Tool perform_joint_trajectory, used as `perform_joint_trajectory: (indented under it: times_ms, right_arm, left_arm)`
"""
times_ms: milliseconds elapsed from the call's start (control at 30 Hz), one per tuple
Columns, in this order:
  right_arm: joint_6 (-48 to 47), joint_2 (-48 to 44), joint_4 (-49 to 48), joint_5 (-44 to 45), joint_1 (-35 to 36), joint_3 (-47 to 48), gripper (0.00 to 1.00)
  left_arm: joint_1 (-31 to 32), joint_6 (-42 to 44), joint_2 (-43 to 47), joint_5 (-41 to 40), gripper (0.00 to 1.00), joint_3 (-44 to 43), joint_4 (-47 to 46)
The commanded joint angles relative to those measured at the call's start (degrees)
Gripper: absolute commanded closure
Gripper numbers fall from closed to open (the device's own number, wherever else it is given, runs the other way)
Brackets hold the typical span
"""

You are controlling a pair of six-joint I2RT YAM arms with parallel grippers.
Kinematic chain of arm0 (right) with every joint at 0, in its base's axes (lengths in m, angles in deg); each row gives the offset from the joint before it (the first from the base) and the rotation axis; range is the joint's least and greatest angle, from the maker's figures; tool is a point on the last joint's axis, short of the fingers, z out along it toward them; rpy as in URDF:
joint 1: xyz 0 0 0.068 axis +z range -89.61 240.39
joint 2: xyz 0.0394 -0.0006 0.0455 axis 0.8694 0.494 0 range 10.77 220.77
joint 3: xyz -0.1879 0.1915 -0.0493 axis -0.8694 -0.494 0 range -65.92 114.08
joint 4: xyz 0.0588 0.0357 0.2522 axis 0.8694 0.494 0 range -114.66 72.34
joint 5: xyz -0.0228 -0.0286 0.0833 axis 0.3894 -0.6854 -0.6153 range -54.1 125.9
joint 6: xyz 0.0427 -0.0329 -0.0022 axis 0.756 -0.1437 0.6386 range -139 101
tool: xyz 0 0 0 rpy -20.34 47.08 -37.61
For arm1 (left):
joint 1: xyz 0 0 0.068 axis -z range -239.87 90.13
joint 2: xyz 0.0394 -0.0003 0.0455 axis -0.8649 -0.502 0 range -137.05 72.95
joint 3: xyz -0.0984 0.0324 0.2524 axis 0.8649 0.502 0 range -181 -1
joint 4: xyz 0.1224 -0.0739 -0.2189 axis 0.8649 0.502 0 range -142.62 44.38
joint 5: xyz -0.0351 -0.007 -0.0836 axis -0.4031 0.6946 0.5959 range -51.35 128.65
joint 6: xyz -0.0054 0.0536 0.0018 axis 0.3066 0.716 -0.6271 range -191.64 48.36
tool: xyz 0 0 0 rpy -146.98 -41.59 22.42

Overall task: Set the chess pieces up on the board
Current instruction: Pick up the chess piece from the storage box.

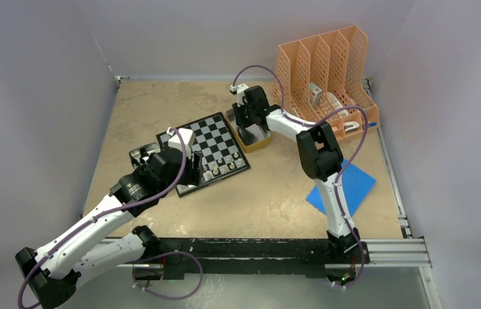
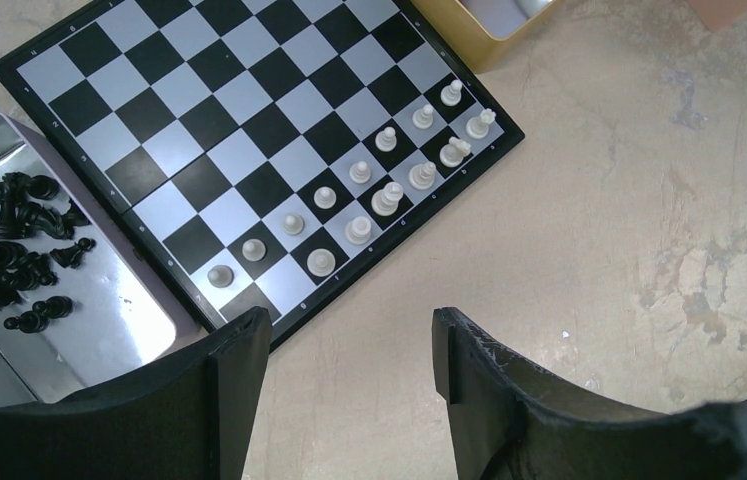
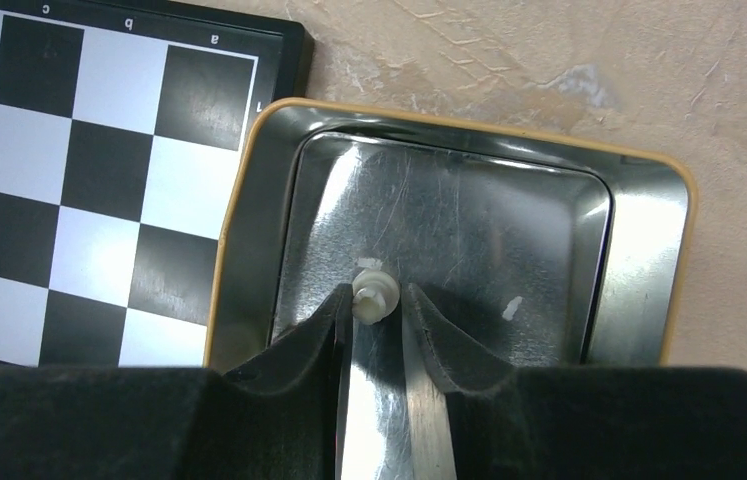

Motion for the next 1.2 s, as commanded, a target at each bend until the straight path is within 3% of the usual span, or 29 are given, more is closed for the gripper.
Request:
perform_joint_trajectory:
  times_ms: [0,267,533,733,1167]
  right_arm:
    - [1.9,-3.5,-2.7,1.7,-0.1,0.2,0.72]
    - [1.9,-3.4,-3.6,-0.5,-0.1,-0.4,0.66]
    - [1.5,-3.7,-6.0,-0.2,-0.1,-1.1,0.76]
    - [0.6,-7.3,-8.1,2.3,-0.2,-3.5,0.89]
    - [4.7,-18.9,-7.3,3.5,0.9,-9.6,0.9]
  left_arm:
    - [0.3,0.9,0.9,0.0,0.4,-0.1,-2.0]
    - [0.3,0.7,0.7,0.1,0.4,0.0,-2.0]
    - [0.3,0.8,0.9,0.1,0.4,0.0,-2.2]
    - [0.3,-0.6,1.0,-0.6,0.41,-0.8,-0.5]
    - [0.3,0.0,7.4,-3.3,0.36,-3.8,-1.1]
